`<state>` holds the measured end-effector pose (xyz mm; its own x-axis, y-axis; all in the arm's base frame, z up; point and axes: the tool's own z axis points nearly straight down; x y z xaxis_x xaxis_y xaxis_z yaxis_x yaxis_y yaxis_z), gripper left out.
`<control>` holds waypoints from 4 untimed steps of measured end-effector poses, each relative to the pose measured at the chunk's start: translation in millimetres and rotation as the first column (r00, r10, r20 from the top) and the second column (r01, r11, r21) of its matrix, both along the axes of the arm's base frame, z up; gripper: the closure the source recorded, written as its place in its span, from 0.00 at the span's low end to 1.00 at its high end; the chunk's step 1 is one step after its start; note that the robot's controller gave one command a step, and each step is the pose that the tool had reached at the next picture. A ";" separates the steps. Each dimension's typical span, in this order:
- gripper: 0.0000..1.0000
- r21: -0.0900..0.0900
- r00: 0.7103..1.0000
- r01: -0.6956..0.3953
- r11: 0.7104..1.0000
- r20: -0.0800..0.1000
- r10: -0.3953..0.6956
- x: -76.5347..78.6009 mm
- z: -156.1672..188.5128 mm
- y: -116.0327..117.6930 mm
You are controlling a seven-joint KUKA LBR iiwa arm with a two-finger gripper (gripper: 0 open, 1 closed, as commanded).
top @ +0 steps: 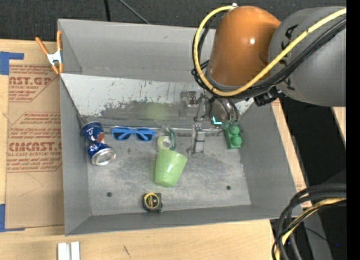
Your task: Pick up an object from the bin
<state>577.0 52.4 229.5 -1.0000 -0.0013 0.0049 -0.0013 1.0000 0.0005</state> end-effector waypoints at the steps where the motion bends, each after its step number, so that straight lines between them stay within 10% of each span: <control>1: 0.00 0.001 0.967 -0.256 0.967 0.000 0.256 -69.9 -131.3 13.0; 2: 1.00 0.001 0.967 -0.255 0.967 0.005 0.255 -68.0 -128.3 13.3; 3: 1.00 -0.002 0.966 -0.260 0.966 0.015 0.260 -46.0 -23.7 3.4; 4: 1.00 0.002 0.808 -0.589 0.808 0.003 0.589 -46.2 -129.7 36.9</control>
Offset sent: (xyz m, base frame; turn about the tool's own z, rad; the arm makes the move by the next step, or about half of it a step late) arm -0.0679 0.0125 -0.1281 -0.2584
